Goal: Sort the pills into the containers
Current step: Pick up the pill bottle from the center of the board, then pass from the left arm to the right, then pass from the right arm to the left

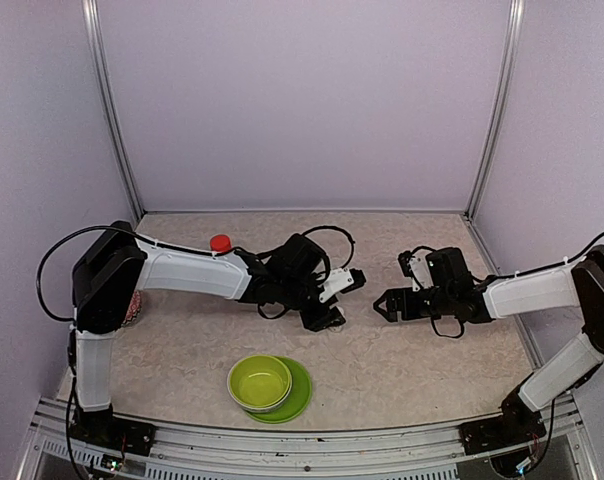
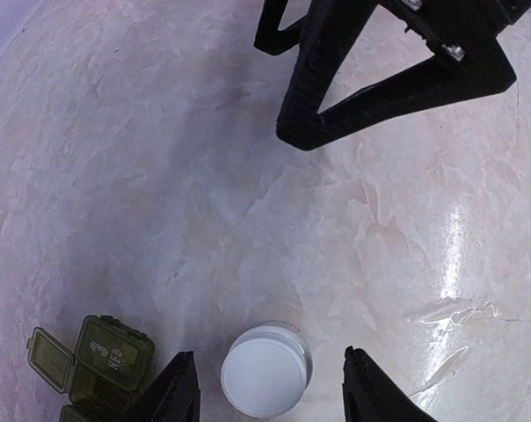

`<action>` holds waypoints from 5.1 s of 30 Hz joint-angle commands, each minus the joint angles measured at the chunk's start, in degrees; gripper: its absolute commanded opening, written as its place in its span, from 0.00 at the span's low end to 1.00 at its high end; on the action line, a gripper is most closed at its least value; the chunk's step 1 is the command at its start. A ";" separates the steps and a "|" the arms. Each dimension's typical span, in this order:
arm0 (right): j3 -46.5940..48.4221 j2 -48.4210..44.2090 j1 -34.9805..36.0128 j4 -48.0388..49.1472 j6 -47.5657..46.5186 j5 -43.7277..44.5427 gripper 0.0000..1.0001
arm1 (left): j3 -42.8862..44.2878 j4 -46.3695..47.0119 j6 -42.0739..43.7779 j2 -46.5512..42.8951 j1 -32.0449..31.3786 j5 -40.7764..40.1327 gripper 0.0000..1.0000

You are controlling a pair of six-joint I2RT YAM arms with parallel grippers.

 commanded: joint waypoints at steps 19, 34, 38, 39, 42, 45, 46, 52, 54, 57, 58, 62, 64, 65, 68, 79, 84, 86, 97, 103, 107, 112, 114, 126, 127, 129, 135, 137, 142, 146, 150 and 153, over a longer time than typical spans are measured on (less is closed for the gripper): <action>0.33 -0.77 -0.67 1.62 -0.04 -1.87 0.91 | 2.26 1.04 -1.71 2.32 0.60 1.05 0.24; -2.95 -2.17 -0.69 15.82 -1.84 -22.72 0.89 | -7.82 8.35 -3.15 -10.36 0.64 4.44 0.08; -5.96 -2.97 -0.69 26.80 1.07 -33.04 0.89 | -13.92 13.51 -3.95 -16.89 0.64 8.05 0.07; -6.53 -2.83 -0.69 29.78 2.14 -35.34 0.89 | -15.36 15.05 -4.29 -18.39 0.64 8.90 0.07; -8.26 -1.35 -0.69 40.85 9.21 -42.74 0.89 | -19.22 19.70 -5.73 -22.22 0.73 11.73 0.07; -9.72 0.69 -0.53 55.32 16.92 -48.64 0.88 | -22.31 24.31 -7.85 -24.99 0.81 14.86 0.08; -9.94 1.48 -0.40 59.78 20.11 -50.42 0.88 | -22.97 25.57 -8.48 -25.61 0.82 15.76 0.08; -7.91 6.34 1.19 77.29 31.61 -54.24 0.86 | -29.26 37.11 -10.54 -29.34 0.32 19.06 0.08; -7.24 7.75 1.85 81.12 34.39 -54.55 0.85 | -31.60 41.13 -10.61 -30.97 0.08 19.35 0.08; -5.46 9.32 3.43 81.68 35.55 -54.76 0.83 | -33.75 44.71 -10.21 -32.10 -0.56 19.07 0.08; -4.99 9.61 4.11 81.52 35.46 -54.82 0.83 | -33.91 45.14 -9.93 -32.30 -0.78 19.11 0.08; -3.32 10.58 6.04 80.56 35.19 -54.11 0.83 | -33.75 46.14 -9.27 -32.23 -1.58 19.51 0.08; -2.37 11.19 7.21 80.51 35.31 -54.14 0.82 | -33.60 46.62 -9.20 -32.03 -1.86 19.89 0.08; -1.96 11.34 7.64 80.36 35.30 -54.25 0.82 | -33.64 46.96 -9.28 -32.00 -1.90 20.10 0.08; -1.39 11.61 8.56 80.09 34.99 -54.37 0.80 | -33.61 47.82 -9.49 -31.99 -2.01 20.14 0.08; 0.04 11.89 10.70 81.57 35.95 -55.89 0.71 | -33.62 48.87 -9.54 -31.46 -2.08 19.01 0.07; 0.33 12.60 10.80 84.96 38.61 -55.99 0.59 | -33.44 48.77 -9.68 -31.40 -2.07 19.35 0.07; 0.46 13.12 10.82 86.23 39.60 -55.91 0.56 | -33.36 48.55 -9.73 -31.31 -2.08 19.50 0.07; 1.63 14.35 10.78 87.04 40.63 -55.30 0.39 | -33.60 47.60 -10.05 -31.42 -2.08 19.98 0.07; 1.33 12.68 10.56 79.10 33.23 -54.08 0.29 | -33.15 47.65 -12.81 -30.26 -2.10 17.76 0.08; 1.01 8.34 10.56 67.38 22.73 -51.17 0.26 | -32.74 48.38 -16.94 -29.02 -2.23 14.53 0.08; 0.93 1.15 11.01 47.54 6.14 -41.90 0.24 | -31.45 48.93 -24.69 -27.10 -2.39 8.67 0.09; 0.98 -1.28 11.44 42.74 0.71 -38.68 0.24 | -30.91 48.90 -27.27 -26.56 -2.63 8.59 0.10; -1.53 -5.72 12.41 43.87 0.08 -35.61 0.22 | -31.61 51.44 -30.57 -27.22 -3.34 10.98 0.67; -1.70 -5.85 12.67 44.15 0.39 -35.52 0.22 | -31.49 51.68 -30.73 -27.26 -3.19 11.71 0.73; -2.05 -6.14 13.28 44.79 1.10 -35.17 0.22 | -31.25 52.19 -30.91 -27.34 -3.01 13.01 0.86; -2.72 -5.85 15.78 46.91 4.34 -31.18 0.20 | -31.86 56.43 -31.45 -26.98 -2.44 16.43 0.99; -3.07 -5.38 16.52 47.92 5.69 -29.42 0.19 | -32.66 59.07 -32.11 -26.68 -2.28 17.66 0.99; -4.59 -3.85 17.13 54.35 9.72 -27.70 0.20 | -33.80 65.31 -35.82 -25.26 -1.33 22.15 0.99; -4.11 -2.61 17.40 55.97 10.92 -27.85 0.20 | -34.08 67.30 -37.80 -24.40 -0.78 24.92 0.99; -3.82 -1.79 17.55 56.63 11.29 -28.16 0.20 | -34.25 68.65 -39.18 -24.02 -0.21 27.17 0.99; -3.85 -1.65 17.54 56.57 11.16 -27.63 0.19 | -35.40 72.05 -40.77 -23.95 0.49 28.69 0.99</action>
